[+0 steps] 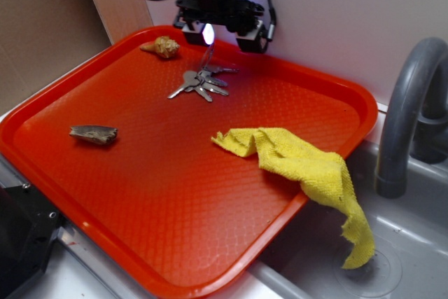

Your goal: Grab the silver keys.

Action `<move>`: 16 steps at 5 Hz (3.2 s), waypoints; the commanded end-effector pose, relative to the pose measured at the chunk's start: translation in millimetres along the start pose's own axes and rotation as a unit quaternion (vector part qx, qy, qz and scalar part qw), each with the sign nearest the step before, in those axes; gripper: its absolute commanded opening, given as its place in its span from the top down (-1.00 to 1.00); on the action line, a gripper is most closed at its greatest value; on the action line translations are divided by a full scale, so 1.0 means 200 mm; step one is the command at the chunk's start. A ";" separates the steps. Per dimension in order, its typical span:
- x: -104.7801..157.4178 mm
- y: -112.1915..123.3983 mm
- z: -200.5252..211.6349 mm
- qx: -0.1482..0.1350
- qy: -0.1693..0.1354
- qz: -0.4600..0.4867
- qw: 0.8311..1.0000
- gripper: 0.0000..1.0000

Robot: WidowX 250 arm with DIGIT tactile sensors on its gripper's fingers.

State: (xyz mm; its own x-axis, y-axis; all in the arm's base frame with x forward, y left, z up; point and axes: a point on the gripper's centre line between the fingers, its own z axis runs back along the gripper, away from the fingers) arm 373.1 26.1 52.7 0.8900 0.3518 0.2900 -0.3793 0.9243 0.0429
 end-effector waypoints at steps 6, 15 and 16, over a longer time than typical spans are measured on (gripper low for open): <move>-0.18 0.04 0.21 0.002 0.008 -0.040 0.999 -1.00; -0.06 0.10 0.05 0.030 0.012 -0.031 0.999 1.00; -0.04 0.12 0.10 0.026 0.023 -0.035 0.999 1.00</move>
State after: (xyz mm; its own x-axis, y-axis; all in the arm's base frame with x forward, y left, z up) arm 342.1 34.6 43.2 0.9455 0.2806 0.1653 -0.3035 0.9432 0.1348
